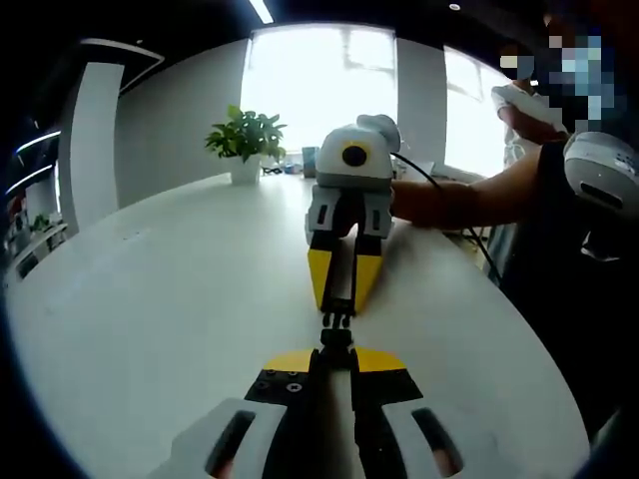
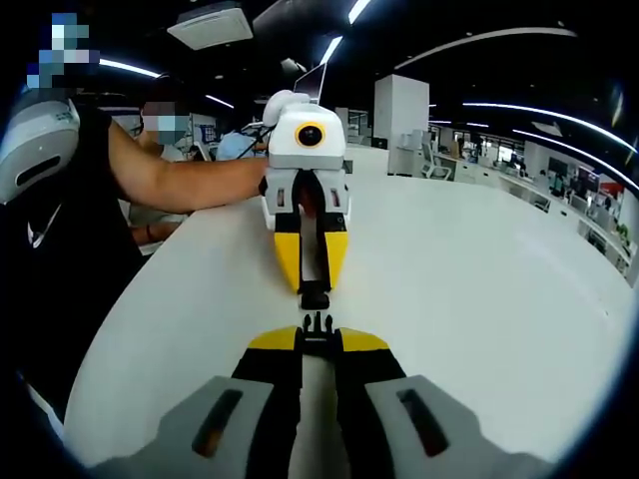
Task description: Snap the two parts of the plastic buckle together until the buckle closes and remains connected.
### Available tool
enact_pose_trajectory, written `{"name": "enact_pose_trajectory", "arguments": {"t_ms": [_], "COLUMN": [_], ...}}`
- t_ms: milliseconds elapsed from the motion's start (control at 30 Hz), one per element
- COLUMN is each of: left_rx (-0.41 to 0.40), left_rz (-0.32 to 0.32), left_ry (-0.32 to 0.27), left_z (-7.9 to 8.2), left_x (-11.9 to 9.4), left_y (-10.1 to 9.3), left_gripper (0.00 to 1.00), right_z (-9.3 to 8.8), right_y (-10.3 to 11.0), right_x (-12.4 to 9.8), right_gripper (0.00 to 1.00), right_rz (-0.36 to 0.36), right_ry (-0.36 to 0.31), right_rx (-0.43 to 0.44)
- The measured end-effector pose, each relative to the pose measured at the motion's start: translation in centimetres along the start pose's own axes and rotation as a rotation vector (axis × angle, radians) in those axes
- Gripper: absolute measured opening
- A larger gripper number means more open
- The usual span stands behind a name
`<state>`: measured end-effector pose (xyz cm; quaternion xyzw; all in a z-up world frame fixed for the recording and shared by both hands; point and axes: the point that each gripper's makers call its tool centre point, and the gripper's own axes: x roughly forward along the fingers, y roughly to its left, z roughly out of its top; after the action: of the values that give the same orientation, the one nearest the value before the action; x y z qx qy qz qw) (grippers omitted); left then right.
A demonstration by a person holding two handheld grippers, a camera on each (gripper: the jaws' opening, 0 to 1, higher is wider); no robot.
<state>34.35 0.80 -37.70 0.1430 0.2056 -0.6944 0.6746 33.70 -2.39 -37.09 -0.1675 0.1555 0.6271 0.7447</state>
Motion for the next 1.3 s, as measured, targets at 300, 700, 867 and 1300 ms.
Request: {"name": "enact_pose_trajectory", "arguments": {"t_ms": [300,700,867,1300], "left_rx": [0.004,0.002,0.002,0.000], "left_rz": [-0.004,-0.009,-0.008,-0.012], "left_ry": [0.002,-0.003,-0.004,-0.008], "left_z": [0.03,0.05,0.04,0.07], "left_x": [0.11,0.16,0.16,0.19], "left_y": [-0.05,-0.09,-0.08,-0.14], "left_gripper": [0.10,0.10,0.10,0.10], "right_z": [0.01,0.11,0.11,0.11], "right_y": [0.05,0.19,0.18,0.01], "right_x": [-0.01,0.30,0.33,0.33], "right_gripper": [0.11,0.11,0.11,0.11], "right_rz": [0.002,0.009,0.009,0.008], "right_ry": [-0.001,-0.004,-0.005,-0.012], "right_rx": [0.000,-0.005,-0.007,-0.010]}}
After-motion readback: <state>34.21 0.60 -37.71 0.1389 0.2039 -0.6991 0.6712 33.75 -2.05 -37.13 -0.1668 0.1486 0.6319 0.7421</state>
